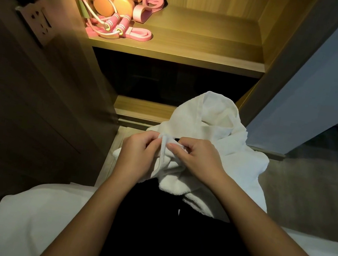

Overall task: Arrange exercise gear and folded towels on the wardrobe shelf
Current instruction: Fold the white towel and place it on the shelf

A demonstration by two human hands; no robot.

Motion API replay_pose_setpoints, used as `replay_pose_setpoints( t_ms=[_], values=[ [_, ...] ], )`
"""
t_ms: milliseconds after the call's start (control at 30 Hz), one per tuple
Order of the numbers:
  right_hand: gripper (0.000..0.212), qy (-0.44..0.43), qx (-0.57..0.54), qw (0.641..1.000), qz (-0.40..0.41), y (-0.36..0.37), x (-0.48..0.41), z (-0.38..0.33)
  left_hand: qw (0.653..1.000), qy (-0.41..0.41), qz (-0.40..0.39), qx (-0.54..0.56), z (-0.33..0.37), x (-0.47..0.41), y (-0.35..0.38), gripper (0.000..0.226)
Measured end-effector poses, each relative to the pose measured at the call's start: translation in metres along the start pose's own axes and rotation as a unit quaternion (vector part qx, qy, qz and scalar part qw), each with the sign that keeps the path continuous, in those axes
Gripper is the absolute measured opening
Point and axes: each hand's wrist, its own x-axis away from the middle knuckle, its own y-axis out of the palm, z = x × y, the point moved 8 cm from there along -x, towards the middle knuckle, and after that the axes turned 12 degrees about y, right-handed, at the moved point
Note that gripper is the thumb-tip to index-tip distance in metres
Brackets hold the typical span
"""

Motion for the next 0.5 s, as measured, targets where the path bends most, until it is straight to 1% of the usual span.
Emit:
replay_pose_setpoints(
  t_ms=[100,233,400,500],
  values=[
    [0.047,0.01,0.011,1.0,0.015,0.0,0.001,0.003,0.999,0.028,-0.003,-0.035,0.005,0.001,-0.004,0.02],
    [0.047,0.014,0.032,0.999,0.018,0.003,0.002,0.005,0.994,0.042,-0.055,-0.085,0.011,-0.002,0.001,0.025],
    [0.051,0.011,0.039,0.999,0.021,0.004,0.004,0.005,0.987,0.035,-0.082,-0.136,0.013,-0.004,0.007,0.03],
    [0.05,0.013,0.047,0.999,0.017,0.004,0.004,0.004,0.987,0.022,-0.085,-0.138,0.011,-0.004,0.008,0.031]
  ],
)
